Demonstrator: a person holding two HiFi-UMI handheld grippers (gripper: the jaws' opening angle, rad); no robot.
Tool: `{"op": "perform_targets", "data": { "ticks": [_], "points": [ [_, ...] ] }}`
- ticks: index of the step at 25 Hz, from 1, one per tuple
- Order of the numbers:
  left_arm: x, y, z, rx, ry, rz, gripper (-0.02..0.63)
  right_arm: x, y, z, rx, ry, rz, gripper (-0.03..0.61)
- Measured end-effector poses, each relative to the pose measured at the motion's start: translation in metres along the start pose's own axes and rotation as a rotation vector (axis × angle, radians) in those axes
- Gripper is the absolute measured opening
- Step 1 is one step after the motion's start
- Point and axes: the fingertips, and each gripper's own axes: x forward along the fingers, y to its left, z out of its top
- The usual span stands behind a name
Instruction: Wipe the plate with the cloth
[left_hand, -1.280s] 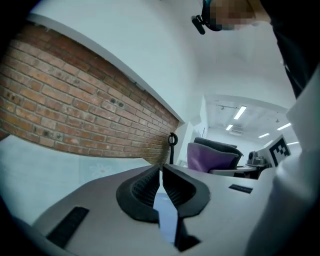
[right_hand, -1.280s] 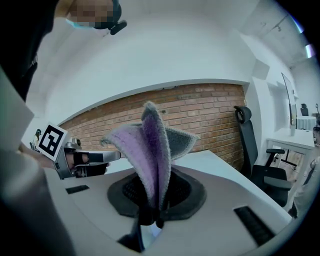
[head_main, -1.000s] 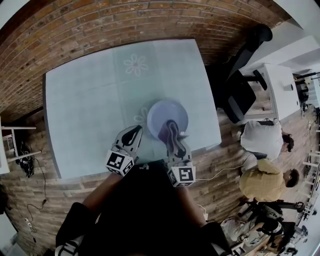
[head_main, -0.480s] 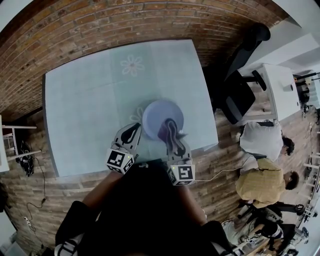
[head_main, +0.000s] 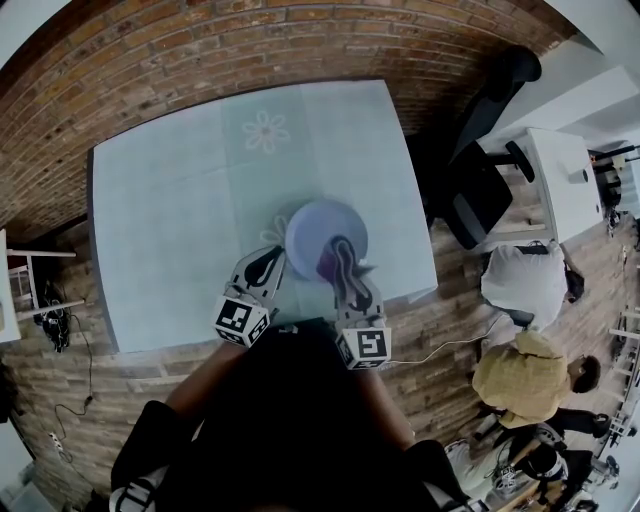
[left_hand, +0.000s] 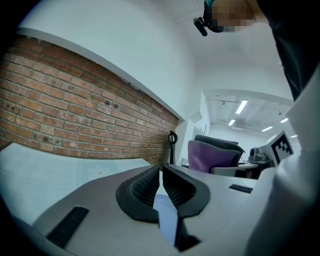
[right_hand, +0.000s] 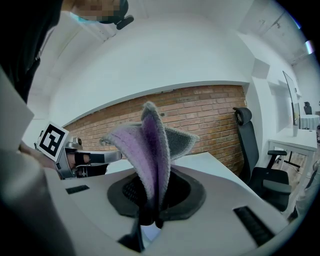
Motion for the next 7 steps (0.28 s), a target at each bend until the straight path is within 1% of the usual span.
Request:
{"op": "perform_targets", "data": {
  "ticks": [7],
  "points": [
    [0.0001,-0.0044,-0.0017,0.002,0.009,-0.008,0.046,-0.0007,0.0009,0.0018,-0.005,-0.003,0.007,0.060]
  ]
}}
